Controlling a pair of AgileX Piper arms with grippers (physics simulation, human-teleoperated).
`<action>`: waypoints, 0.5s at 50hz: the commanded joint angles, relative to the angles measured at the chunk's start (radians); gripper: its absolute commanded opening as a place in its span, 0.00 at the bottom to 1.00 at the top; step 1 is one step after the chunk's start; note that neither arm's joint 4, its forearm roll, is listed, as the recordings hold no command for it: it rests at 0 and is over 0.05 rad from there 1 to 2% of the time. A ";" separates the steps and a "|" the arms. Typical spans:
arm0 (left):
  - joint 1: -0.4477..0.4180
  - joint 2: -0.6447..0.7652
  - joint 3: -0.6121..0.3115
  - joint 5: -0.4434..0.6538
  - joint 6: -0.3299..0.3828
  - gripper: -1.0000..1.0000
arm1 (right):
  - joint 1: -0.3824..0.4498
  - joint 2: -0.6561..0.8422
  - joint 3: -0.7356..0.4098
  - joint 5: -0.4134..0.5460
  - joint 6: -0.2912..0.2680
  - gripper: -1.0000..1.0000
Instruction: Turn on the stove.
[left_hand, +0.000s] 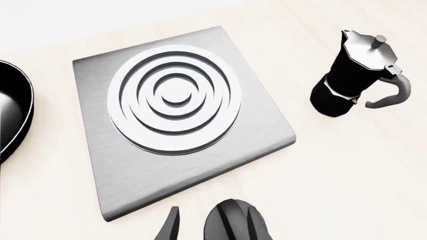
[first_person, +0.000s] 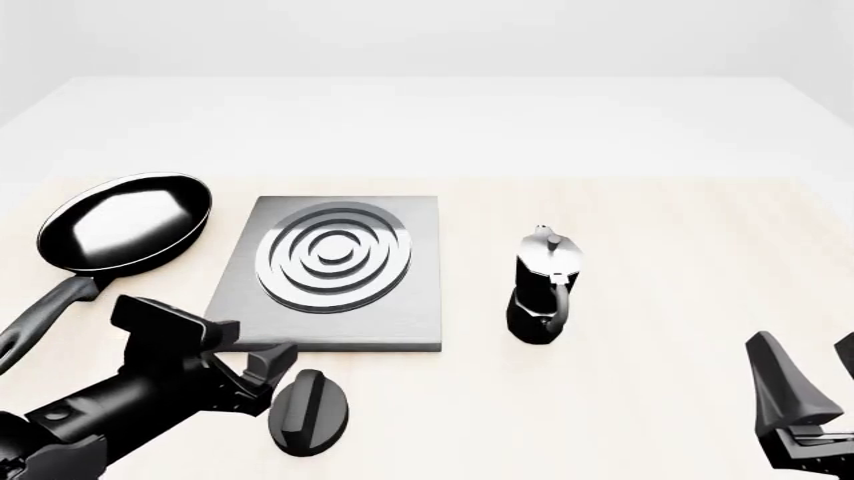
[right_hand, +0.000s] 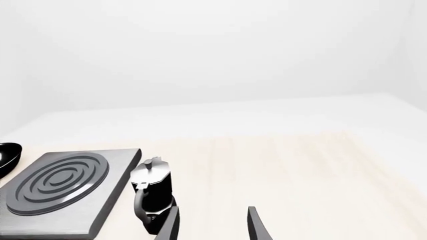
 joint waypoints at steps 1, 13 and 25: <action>-0.028 0.080 -0.010 -0.044 -0.048 1.00 | 0.006 0.026 0.000 -0.018 0.008 1.00; -0.042 0.125 -0.005 -0.074 -0.091 1.00 | 0.008 0.028 0.000 -0.020 0.011 1.00; -0.053 0.174 0.015 -0.122 -0.133 1.00 | 0.010 0.030 0.000 -0.021 0.012 1.00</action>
